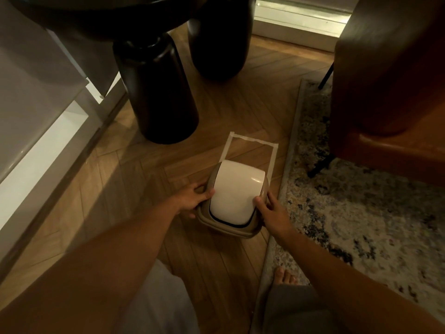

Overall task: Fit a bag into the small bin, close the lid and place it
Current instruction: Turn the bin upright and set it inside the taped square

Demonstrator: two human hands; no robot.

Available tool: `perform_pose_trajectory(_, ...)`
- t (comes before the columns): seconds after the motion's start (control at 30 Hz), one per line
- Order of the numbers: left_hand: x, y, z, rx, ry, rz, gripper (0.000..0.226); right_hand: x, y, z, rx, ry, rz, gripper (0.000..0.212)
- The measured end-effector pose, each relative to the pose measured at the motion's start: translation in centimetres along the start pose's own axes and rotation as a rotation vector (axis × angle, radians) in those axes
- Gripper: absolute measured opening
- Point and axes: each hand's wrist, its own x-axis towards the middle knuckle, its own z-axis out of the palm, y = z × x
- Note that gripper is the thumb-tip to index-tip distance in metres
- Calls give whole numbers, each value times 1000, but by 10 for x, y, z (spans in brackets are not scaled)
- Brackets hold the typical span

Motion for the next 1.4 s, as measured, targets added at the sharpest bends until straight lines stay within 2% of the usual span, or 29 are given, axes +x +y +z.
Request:
perform_pose_trajectory(0.13,-4,-4,-4,-25,-56,-44,110,-3,5,1,-57,-21,-28,68)
perform_pose_trajectory(0.3,-7,-6,-4,-21,-92,-74,110,-9,8,6,-13,-27,20,67)
perform_pose_trajectory(0.6,-3,-4,3,-2,-79,-23,112,-9,10,1,-1,3,38,69)
perform_pose_trajectory(0.77,0,-12,1,64,-87,-4,113,-10,15,-4,-78,-5,3,74)
perform_pose_trajectory(0.93,6,-20,12,193,-88,14,95,-15,24,3,-246,-48,-127,68)
perform_pose_trajectory(1.07,9,-22,14,141,-81,42,96,-7,32,3,-321,-84,-111,80)
perform_pose_trajectory(1.23,9,-24,17,155,-95,96,102,-2,44,6,-452,-59,-154,119)
perform_pose_trajectory(1.4,12,-30,17,238,-51,166,106,-1,49,7,-441,-80,-167,118)
